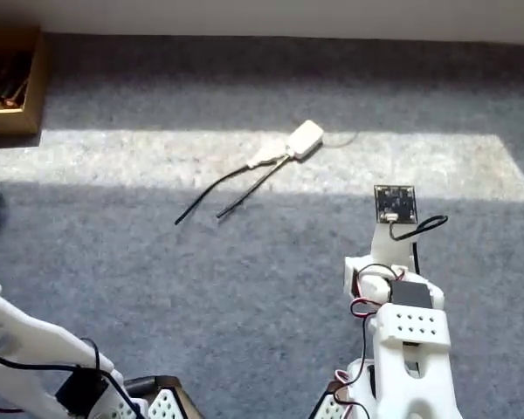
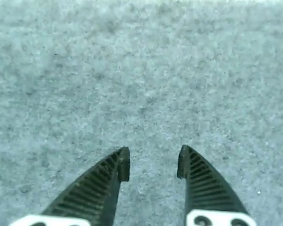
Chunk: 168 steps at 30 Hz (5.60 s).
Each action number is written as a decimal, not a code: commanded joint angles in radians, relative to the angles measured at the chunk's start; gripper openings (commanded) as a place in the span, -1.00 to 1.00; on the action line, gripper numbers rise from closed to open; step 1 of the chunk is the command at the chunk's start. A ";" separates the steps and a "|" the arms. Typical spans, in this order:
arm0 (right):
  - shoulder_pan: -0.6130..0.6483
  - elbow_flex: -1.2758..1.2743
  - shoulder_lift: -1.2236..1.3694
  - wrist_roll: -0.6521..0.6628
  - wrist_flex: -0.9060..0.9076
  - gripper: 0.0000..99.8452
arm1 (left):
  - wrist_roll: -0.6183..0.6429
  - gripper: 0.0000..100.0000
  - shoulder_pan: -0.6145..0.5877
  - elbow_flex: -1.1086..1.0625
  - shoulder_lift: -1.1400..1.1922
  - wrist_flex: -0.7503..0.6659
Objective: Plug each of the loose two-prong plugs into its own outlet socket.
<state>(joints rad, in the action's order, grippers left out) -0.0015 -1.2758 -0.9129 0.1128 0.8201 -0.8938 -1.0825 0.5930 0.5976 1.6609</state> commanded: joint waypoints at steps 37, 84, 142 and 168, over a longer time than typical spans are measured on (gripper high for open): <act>-0.013 0.008 -0.005 0.006 -0.013 -0.67 | 0.285 -0.12 1.216 0.496 0.209 -0.528; -0.005 0.005 -0.004 0.008 -0.016 -0.67 | 0.307 -0.98 1.277 0.773 0.694 0.121; 0.096 -0.013 0.004 0.012 0.036 -0.67 | -0.638 -0.38 0.481 -1.228 -0.915 -0.115; 0.625 1.334 1.176 -0.778 0.236 -0.67 | 0.324 -0.38 0.479 -1.515 -0.908 -0.861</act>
<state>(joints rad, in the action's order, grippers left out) 0.5969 -0.0575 0.2163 -0.6544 1.0810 -0.5762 -0.5639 -0.9183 -0.3046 0.8784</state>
